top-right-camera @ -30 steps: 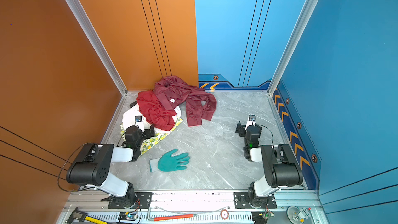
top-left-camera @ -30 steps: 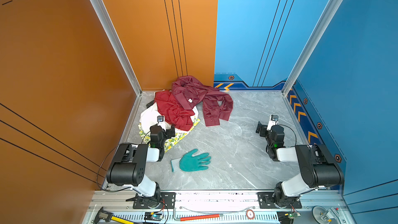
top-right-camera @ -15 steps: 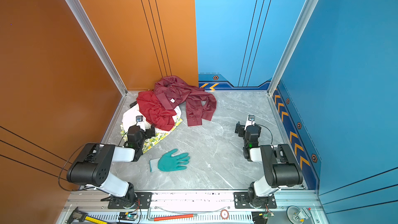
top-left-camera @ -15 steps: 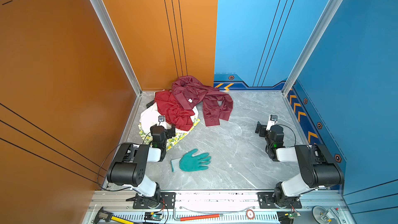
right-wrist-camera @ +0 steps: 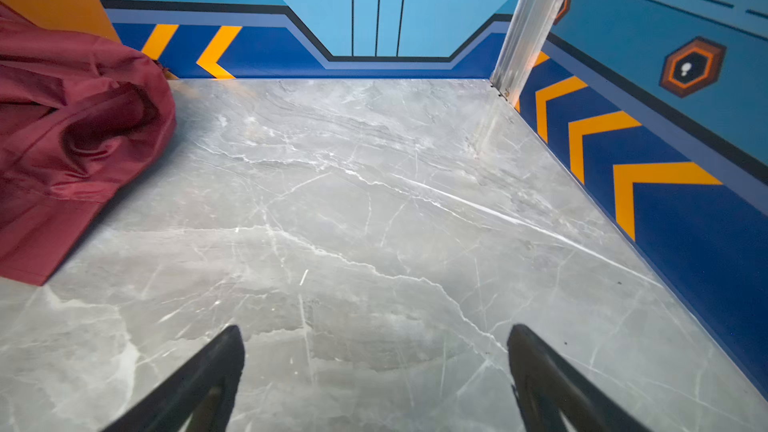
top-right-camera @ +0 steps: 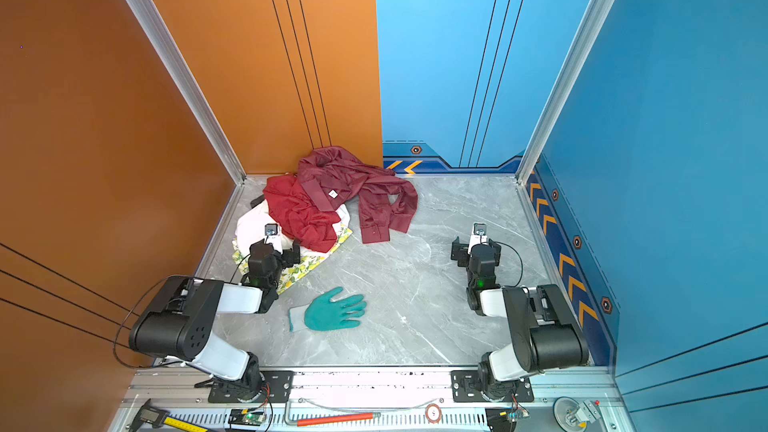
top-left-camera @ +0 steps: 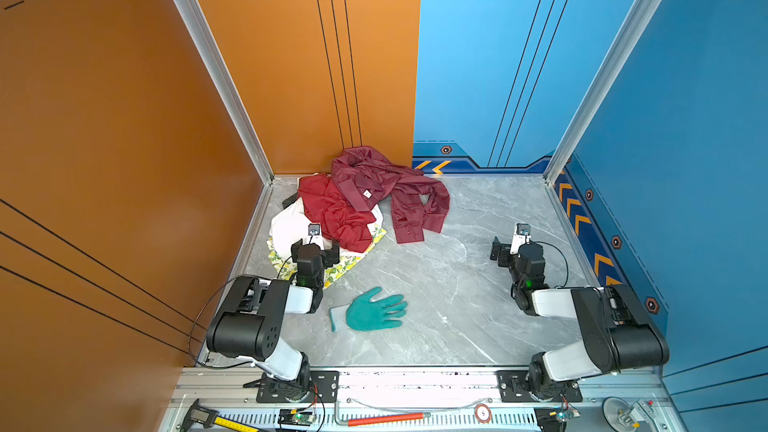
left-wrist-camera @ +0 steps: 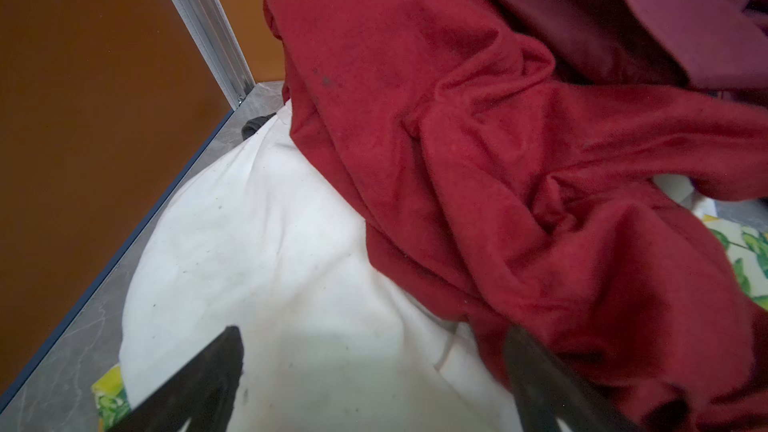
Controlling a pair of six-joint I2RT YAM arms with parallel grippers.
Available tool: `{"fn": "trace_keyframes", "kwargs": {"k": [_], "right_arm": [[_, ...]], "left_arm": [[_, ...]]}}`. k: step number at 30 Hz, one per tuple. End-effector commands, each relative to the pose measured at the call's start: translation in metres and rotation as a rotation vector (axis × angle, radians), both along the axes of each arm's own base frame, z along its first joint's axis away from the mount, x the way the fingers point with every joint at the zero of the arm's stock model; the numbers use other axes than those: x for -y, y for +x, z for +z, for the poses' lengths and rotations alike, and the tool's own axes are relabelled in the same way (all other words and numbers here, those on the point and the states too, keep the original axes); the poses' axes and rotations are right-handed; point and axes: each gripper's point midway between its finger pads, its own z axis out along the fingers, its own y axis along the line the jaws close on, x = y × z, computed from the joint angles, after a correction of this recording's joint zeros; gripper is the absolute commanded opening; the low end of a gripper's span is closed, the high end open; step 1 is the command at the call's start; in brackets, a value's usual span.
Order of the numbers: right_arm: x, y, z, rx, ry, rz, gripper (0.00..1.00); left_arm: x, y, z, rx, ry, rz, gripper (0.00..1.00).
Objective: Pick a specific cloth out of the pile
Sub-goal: 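Move the left gripper over the white shirt while the right gripper approaches the pile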
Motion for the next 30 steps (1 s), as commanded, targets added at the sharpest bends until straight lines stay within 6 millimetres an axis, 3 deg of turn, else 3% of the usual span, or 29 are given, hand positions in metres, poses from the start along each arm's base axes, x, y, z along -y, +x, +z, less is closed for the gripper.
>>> {"fn": "trace_keyframes", "kwargs": {"k": [1,6,11,19,26,30], "right_arm": [[-0.009,0.01,0.01,-0.057,-0.054,0.036,1.0],[-0.014,0.011,0.018,-0.065,-0.093,0.031,1.0],[-0.014,0.013,0.043,-0.04,-0.107,-0.007,1.0],[-0.002,0.003,0.085,0.03,-0.022,-0.109,1.0],[-0.022,0.002,0.106,0.057,0.075,-0.067,1.0],[-0.049,0.005,0.114,0.062,0.147,0.015,1.0]], "left_arm": [[-0.005,-0.005,0.012,0.033,0.021,0.039,0.98],[0.017,-0.005,0.047,0.004,0.13,0.012,0.98],[0.02,-0.014,0.089,0.014,0.116,0.028,0.98],[-0.005,-0.025,0.131,0.047,0.03,0.166,0.98],[-0.041,-0.027,0.154,0.023,-0.221,0.269,0.98],[-0.052,-0.023,0.15,-0.028,-0.382,0.273,0.99]]}}
